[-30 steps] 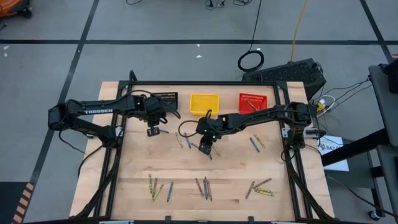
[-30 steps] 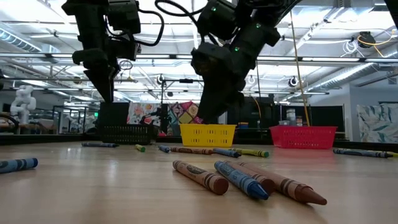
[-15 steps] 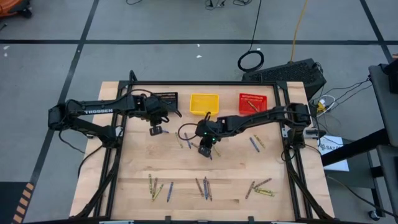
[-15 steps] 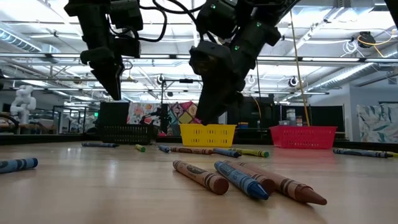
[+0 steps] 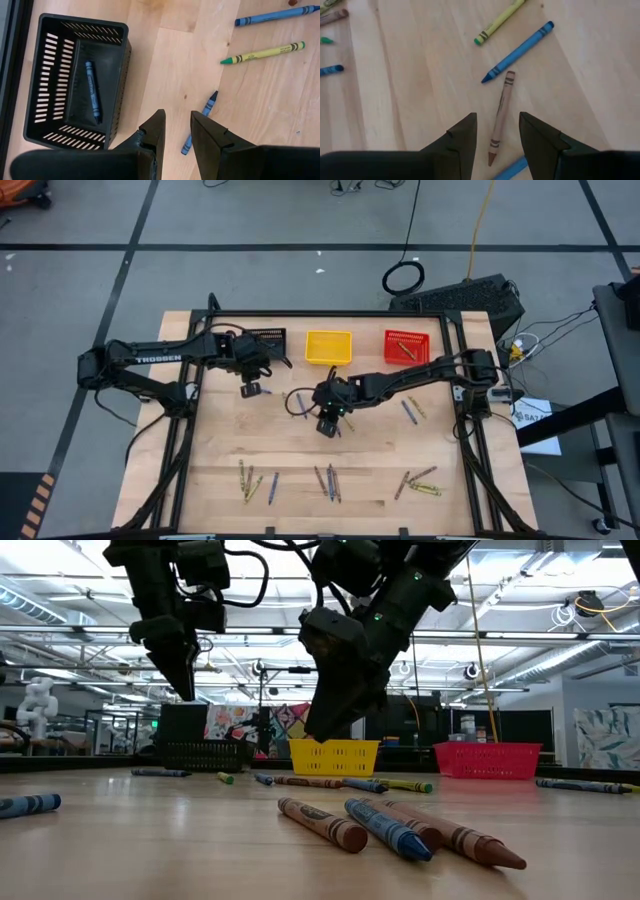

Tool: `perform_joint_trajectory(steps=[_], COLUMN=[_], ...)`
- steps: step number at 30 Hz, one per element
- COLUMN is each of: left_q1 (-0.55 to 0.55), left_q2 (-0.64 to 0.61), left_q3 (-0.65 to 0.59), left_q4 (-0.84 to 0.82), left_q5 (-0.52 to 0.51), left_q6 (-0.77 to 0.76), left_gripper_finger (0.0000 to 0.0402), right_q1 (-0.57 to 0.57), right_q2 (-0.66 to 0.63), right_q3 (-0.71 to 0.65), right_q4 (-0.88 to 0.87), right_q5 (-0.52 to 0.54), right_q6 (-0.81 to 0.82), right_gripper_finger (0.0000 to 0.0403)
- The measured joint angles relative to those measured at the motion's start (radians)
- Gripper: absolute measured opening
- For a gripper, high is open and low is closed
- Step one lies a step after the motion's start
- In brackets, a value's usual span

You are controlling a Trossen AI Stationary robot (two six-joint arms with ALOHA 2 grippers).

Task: Sort crayons
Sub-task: Put the brown crayon into the yellow bin

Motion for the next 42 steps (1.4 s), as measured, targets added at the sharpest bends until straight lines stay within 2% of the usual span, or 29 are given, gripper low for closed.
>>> perform_joint_trajectory(steps=[10, 20, 42], left_q1=[0.001, 0.002, 0.002], left_q2=[0.0, 0.0, 0.0], left_q3=[0.0, 0.0, 0.0], left_q4=[-0.005, -0.01, -0.008], left_q5=[-0.01, -0.019, -0.019], left_q6=[0.001, 0.001, 0.001], left_gripper_finger=[0.0086, 0.0086, 0.0086], right_q1=[0.0, 0.002, 0.015], right_q2=[0.063, 0.074, 0.084], right_q3=[0.0, 0.0, -0.001], right_q4=[0.032, 0.06, -0.002], right_q5=[-0.004, -0.004, 0.02], right_q6=[0.002, 0.013, -0.003], right_gripper_finger=[0.0135, 0.0135, 0.0135])
